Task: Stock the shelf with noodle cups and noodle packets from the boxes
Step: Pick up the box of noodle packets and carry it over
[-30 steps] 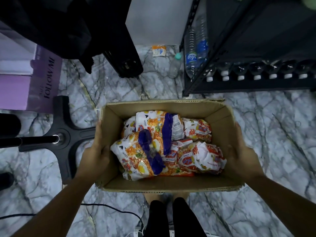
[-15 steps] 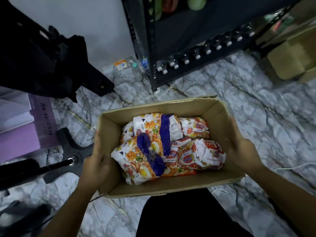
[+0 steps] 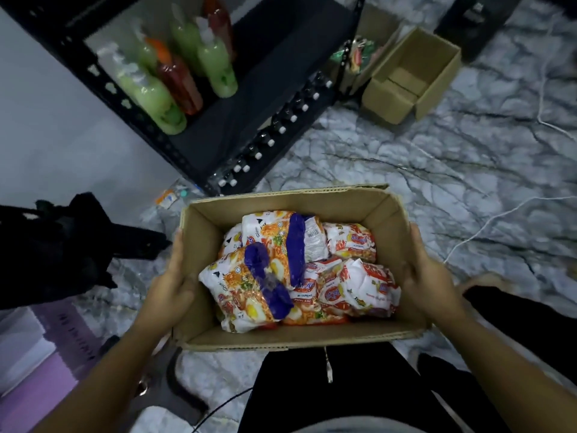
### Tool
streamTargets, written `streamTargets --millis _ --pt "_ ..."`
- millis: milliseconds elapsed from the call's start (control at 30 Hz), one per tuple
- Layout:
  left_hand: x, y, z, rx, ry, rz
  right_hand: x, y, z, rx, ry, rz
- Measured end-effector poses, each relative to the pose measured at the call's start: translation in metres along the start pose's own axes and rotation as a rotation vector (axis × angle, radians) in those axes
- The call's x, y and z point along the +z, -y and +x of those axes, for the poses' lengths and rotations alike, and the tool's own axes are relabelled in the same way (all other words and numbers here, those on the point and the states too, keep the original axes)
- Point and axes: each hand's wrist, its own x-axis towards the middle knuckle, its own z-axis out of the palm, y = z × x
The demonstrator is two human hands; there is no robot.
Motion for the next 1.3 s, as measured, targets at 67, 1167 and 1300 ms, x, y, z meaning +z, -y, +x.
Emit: streamTargets --millis 67,1167,1300 --pt "-0.003 -0.026 0.022 0.089 0.061 0.028 -0.014 -0.012 -0.014 0.055 -0.04 0.043" --pt "0.168 -0.459 0.248 0.686 0.622 0.278 -0.185 -0.197 -0.032 0.696 -0.532 0.252" --pt "0.197 -0.502 0.297 0.726 0.643 0.284 -0.202 -0.21 0.011 0.782 -0.529 0.227"
